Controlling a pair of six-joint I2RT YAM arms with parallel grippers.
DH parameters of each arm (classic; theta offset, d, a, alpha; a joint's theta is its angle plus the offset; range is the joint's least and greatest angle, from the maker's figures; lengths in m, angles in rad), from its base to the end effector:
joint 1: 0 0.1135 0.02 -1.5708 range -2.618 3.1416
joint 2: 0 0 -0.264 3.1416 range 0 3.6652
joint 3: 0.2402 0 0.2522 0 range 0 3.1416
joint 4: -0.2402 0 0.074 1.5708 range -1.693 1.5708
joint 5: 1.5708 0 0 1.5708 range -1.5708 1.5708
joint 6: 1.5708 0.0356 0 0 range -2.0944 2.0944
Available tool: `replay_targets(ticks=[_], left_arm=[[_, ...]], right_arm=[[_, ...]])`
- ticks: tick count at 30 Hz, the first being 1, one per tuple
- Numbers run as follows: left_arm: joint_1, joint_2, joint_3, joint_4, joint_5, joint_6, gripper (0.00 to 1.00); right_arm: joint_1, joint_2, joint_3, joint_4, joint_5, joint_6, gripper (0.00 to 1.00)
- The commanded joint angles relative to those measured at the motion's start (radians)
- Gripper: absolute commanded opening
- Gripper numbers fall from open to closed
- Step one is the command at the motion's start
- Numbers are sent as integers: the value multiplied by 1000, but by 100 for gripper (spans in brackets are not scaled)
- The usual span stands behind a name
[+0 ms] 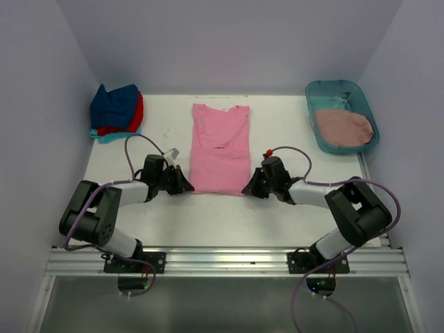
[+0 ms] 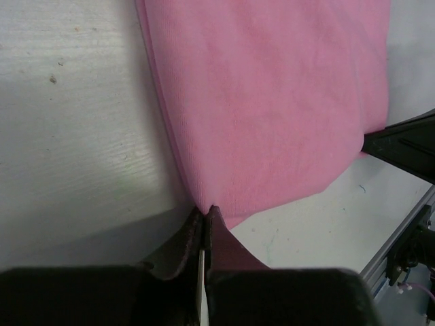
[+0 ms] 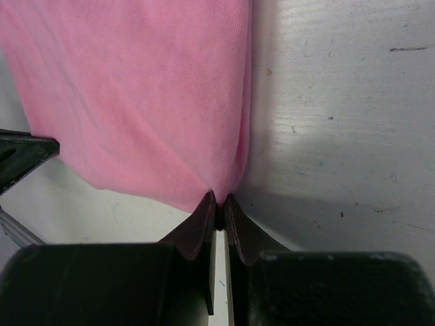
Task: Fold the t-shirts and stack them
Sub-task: Grab one side of the 2/3 rectangular tshirt with both arms
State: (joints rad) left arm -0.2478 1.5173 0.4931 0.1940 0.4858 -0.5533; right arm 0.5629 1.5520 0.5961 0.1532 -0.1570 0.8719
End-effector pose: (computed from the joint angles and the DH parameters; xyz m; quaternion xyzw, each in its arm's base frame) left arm 0.2438 -0.0788 0.1212 -0.0516 0.9076 -0.3434 0.2360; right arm 0.2348 0.1548 0.1335 0.1132 0.9178 0.3003 0.2337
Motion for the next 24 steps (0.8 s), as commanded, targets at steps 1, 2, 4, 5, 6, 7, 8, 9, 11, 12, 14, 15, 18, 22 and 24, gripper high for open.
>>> replay_targets(ticks=[1,2,4,5,6,7,8,9,11,12,14,15,18,22,24], left_arm=[[-2,41,-50,-137,-33,56,0],[-2,38,-50,-136,-29,56,0],[-2,9,-53,-137,-21,55,0],[-2,-3,-54,-139,-19,55,0],[-2,-20,-57,-143,-21,55,0],[-2,-46,-59,-151,-19,56,0],[-2,-60,-59,-169,-15,58,0],[-2,-77,-67,-179,-9,59,0],[-4,-137,-76,-191,7,56,0],[-4,-160,-89,-226,22,53,0],[-7,-238,-109,-261,23,38,0],[-18,-264,-117,-271,27,29,0],[-44,-374,-143,-327,24,-13,0],[-70,-538,-171,-401,31,-75,0],[-105,-600,-165,-448,28,-108,0]], right_arm=[[2,28,14,-6,10,-27,1],[2,26,13,-6,8,-28,0],[2,17,4,-6,10,-34,0],[0,5,2,-6,13,-43,0],[2,-1,-1,-7,20,-48,0],[2,-7,-7,-12,17,-50,0],[2,-15,-9,-18,17,-59,0],[3,-35,-9,-29,16,-63,0],[8,-59,-13,-59,11,-80,0],[14,-88,-16,-70,13,-86,0],[25,-130,-27,-107,25,-99,0],[40,-173,-30,-122,34,-100,0],[69,-239,-39,-191,50,-108,0],[120,-372,-41,-306,66,-113,0],[159,-417,-44,-361,80,-108,0]])
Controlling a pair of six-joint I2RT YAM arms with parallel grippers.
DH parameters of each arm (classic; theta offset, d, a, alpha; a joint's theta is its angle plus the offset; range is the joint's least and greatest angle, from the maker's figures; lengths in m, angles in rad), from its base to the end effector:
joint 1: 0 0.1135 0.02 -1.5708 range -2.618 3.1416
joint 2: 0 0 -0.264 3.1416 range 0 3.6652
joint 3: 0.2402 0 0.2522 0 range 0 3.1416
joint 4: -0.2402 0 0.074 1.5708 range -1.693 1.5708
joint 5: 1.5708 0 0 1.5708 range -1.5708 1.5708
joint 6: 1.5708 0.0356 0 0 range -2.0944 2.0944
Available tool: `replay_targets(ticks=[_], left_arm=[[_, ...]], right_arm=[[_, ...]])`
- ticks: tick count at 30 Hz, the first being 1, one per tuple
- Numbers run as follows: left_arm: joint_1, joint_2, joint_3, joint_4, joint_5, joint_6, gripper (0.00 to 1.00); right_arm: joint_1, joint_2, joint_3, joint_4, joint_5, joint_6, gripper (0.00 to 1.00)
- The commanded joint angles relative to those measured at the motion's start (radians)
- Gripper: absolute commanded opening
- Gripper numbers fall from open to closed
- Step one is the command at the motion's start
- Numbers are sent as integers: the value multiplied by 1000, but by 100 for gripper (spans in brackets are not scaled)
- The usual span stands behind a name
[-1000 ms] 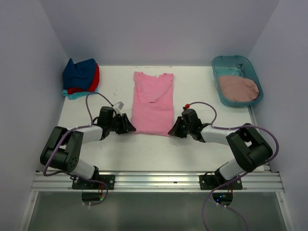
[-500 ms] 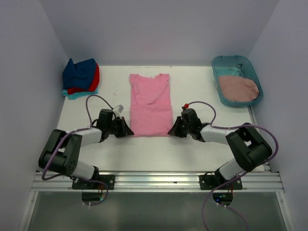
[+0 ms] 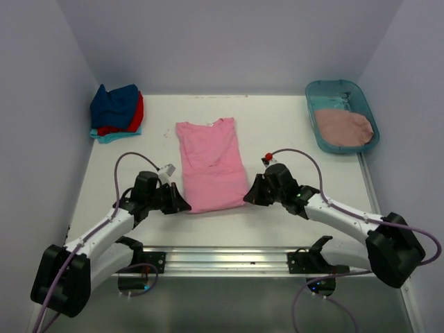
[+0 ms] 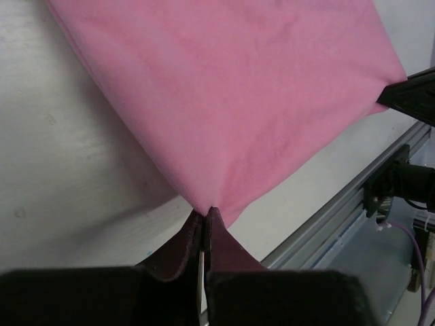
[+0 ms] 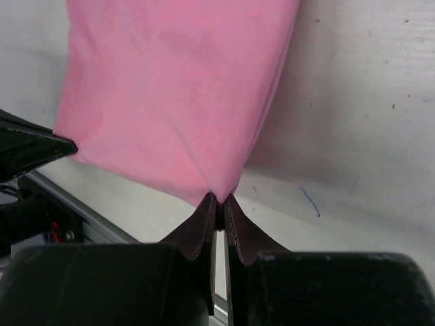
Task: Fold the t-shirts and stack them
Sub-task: Grab one side of the 2/3 rectangular tshirt with both arms
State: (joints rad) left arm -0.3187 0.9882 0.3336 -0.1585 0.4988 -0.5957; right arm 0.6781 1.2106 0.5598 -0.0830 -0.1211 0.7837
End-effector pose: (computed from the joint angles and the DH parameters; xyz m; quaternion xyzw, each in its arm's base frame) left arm 0.1636 -0.0719 0.1559 -0.0339 0.9043 -0.3640 0.2204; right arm 0.1837 0.1535 0.1867 0.0236 0.9121 0.3120 0.2651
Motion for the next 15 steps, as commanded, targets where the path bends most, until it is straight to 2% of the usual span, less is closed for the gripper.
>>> replay_targets(ticks=[1,6,11,15], left_arm=[[-49,-91,-1,-146,4,-73,0],[-128,-274,35,-297,-20,-139,0],[-134,-453,68,-491,-29,-188,0],[-134,-580,125,-578,-25,-236,0]], right_arm=[[57,-120,-9,-142,47,-11,0],[150,-258,-6,-276,83,29,0],[250,-391,14,-386,141,83,0],[369,-463,78,-478,196,120,0]])
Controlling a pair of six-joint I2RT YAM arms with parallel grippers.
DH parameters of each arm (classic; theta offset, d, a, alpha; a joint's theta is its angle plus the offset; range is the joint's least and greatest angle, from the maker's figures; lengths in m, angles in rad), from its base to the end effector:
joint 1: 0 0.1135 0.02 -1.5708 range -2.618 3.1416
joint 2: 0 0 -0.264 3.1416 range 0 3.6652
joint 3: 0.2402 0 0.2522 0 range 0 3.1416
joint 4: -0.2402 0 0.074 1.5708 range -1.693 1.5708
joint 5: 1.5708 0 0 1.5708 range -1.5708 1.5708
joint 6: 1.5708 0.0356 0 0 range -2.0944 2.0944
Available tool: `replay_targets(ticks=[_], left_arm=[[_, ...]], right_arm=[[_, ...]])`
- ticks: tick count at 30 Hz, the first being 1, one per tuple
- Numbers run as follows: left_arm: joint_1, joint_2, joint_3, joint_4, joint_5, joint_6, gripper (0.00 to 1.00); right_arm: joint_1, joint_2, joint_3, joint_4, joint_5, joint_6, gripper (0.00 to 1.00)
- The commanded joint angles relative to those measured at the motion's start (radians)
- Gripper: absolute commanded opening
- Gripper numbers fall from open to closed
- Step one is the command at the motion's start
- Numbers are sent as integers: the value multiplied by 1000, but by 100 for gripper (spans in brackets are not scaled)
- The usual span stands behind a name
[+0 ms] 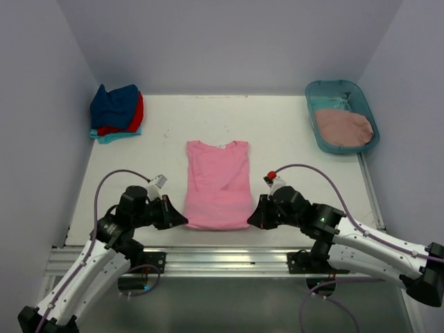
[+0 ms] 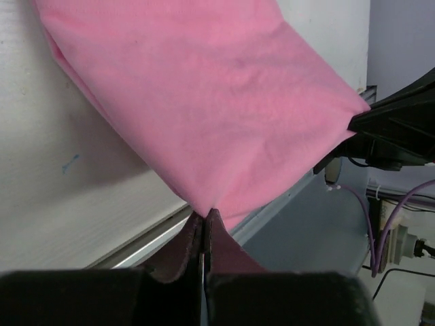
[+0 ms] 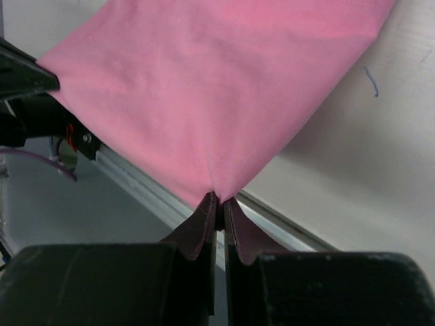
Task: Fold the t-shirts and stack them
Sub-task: Grab one side of the 2/3 rectangular tshirt with both arms, then fold the long partially folded tshirt into a neat square
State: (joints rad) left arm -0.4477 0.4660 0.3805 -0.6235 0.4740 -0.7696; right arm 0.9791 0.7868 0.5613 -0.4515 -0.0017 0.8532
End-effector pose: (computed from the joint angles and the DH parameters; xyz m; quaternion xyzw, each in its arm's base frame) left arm 0.0953 -0.0638 0.2022 -0.0447 0.8875 -0.4072 0.2111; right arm 0.0954 0.1421 0.2355 -0.0571 0.9000 0.3433 0.2625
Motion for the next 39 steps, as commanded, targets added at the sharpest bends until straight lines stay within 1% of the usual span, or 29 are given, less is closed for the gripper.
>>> replay_targets(ticks=[1,3,6,8,11,12,16,17,20,21,25,26,28,30,32,33,34,35,36,37,38,39], left_arm=[[-5,-73,98,-131,-3,-68,0],[-5,-93,159,-140,-32,-69,0],[-5,-73,205,-121,-69,-45,0],[-5,-44,213,-67,-83,-20,0],[-5,35,215,19,-141,33,0],[-5,78,215,48,-156,55,0],[-5,189,228,209,-213,99,0],[-5,238,242,232,-248,107,0],[-5,334,264,333,-294,131,0],[-5,356,267,385,-304,136,0],[-3,473,276,497,-327,147,0],[-3,517,278,516,-343,148,0],[0,559,284,559,-360,158,0],[6,621,288,603,-379,170,0],[29,696,304,623,-388,179,0],[41,726,308,689,-396,188,0],[68,758,322,709,-402,190,0],[90,831,336,726,-376,190,0],[113,871,351,758,-364,200,0],[153,916,401,809,-365,207,0],[174,1012,440,814,-344,207,0],[196,1063,477,841,-331,219,0]], right_arm=[[90,-50,90,-121,95,53,0],[133,-63,135,-137,146,55,0],[136,-54,179,-156,209,23,0],[136,-28,204,-161,265,-9,0],[135,21,259,-167,403,-67,0],[135,34,282,-161,477,-80,0],[112,138,328,-119,577,-172,0],[84,181,334,-107,578,-183,0],[14,241,336,-32,554,-226,0],[-8,274,324,21,537,-249,0],[-100,371,318,118,519,-298,0],[-133,390,321,135,500,-307,0],[-163,446,330,187,479,-334,0],[-218,489,353,235,433,-351,0],[-281,566,377,263,375,-368,0],[-304,597,408,298,362,-376,0],[-324,674,431,318,345,-387,0],[-365,721,462,332,324,-393,0],[-379,771,550,342,315,-401,0],[-396,834,604,343,304,-408,0],[-430,947,727,346,287,-413,0],[-442,1015,791,347,281,-413,0]])
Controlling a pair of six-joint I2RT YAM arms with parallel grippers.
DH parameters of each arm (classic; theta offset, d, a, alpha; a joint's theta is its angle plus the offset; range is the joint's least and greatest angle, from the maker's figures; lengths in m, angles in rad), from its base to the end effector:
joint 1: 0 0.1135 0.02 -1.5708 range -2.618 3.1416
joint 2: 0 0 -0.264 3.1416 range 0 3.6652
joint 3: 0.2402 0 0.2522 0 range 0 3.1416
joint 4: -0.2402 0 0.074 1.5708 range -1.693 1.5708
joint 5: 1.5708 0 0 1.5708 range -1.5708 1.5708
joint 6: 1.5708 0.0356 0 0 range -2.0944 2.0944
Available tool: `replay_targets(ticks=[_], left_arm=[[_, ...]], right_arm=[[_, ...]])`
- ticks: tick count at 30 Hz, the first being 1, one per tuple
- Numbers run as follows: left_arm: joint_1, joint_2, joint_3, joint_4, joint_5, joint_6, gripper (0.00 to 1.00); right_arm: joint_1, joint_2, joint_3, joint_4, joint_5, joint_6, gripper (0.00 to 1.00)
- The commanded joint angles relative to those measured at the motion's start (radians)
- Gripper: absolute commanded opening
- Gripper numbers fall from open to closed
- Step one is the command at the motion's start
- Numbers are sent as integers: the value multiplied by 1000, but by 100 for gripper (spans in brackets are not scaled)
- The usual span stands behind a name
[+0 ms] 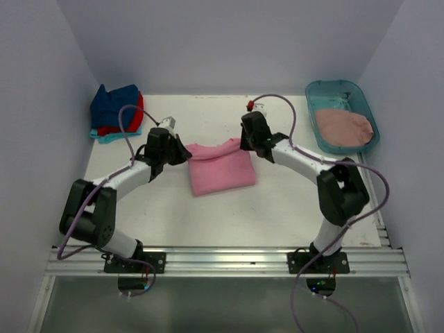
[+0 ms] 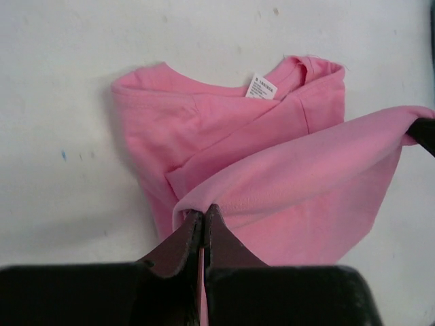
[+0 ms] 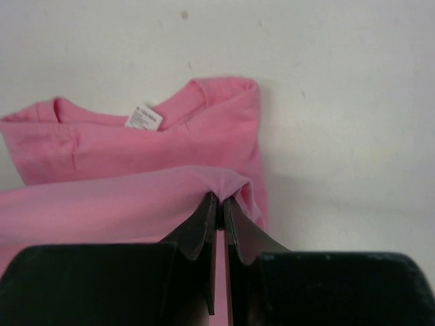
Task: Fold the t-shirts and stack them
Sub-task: Fold the long partially folded tshirt into a neat square
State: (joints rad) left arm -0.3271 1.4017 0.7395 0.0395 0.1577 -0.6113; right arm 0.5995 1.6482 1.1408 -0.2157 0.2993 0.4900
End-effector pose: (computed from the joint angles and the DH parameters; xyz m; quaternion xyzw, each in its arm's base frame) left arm 0.2769 -0.0999 0.2068 -0.0900 0.8831 -0.2683 0.3742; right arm 0.3070 0.1971 0.2386 0.0119 0.9033 0.0945 0.4182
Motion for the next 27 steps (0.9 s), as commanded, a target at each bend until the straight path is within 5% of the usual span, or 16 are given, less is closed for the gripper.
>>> replay_targets(ticks=[1,2,3,4,6,14,21,23,24,25,26,27], left_arm=[[95,181,218,198,-21,70,0],[105,283,283,171,-32,71,0],[111,331,341,162,-32,87,38],[123,373,451,133,-37,94,62],[135,419,527,97,-55,105,100],[137,226,347,185,-6,82,100],[135,253,262,102,9,67,100],[134,298,256,85,14,55,100],[134,313,252,70,16,50,100],[135,327,250,57,16,47,100],[134,350,242,59,11,41,100],[134,359,221,81,9,36,100]], right_arm=[[-75,212,281,110,-28,-51,0],[-96,334,357,95,-34,-53,11],[-104,384,502,54,-41,-57,43],[-112,424,564,35,-42,-62,98],[-118,469,640,29,-25,-86,99],[-122,223,300,294,-66,-134,99],[-124,281,378,178,-161,-136,98],[-127,342,445,122,-221,-122,78],[-126,366,471,102,-294,-117,60],[-125,390,503,73,-322,-111,17],[-127,445,566,17,-348,-108,0],[-127,465,589,-2,-368,-97,0]])
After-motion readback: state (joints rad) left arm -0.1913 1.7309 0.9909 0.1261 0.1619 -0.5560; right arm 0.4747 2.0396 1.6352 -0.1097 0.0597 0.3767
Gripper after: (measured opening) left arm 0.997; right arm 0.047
